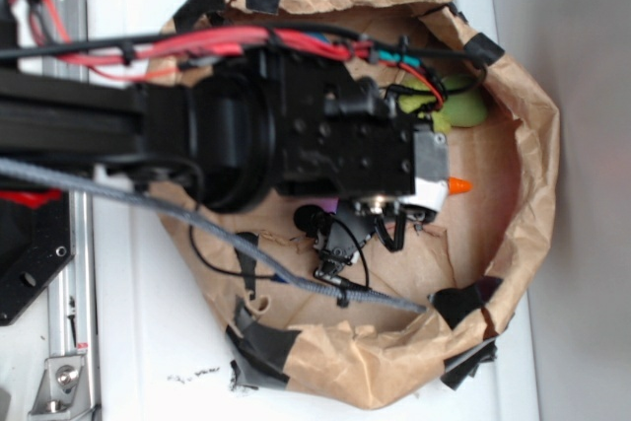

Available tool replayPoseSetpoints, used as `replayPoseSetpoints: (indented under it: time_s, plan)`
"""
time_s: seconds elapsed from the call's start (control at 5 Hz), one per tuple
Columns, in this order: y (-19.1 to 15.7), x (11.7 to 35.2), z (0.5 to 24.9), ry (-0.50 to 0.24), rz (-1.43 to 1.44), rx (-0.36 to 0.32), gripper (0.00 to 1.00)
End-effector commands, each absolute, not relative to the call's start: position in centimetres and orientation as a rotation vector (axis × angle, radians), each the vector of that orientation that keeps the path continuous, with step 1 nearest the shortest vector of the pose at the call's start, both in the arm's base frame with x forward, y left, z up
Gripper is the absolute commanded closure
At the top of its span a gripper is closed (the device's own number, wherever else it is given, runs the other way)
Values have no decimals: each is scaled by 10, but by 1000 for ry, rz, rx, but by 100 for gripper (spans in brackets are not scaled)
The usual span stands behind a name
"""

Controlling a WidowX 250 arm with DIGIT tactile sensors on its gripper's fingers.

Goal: Grab the carrot.

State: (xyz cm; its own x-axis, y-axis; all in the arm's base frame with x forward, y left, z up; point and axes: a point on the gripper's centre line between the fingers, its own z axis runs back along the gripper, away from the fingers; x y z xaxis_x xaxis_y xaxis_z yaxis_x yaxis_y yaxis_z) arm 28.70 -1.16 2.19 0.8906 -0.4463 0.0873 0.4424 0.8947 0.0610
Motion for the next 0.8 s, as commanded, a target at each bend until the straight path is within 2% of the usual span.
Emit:
replayPoseSetpoints:
  time_s: [0.0, 0.2, 0.4, 0.6]
  plan:
    - [-35, 296, 55, -133, -431, 34, 100]
    - [-17, 289, 103, -37, -271, 55, 100]
    - [1, 272, 153, -7, -218, 12, 100]
    - [15, 253, 202, -62, -18, -4, 100]
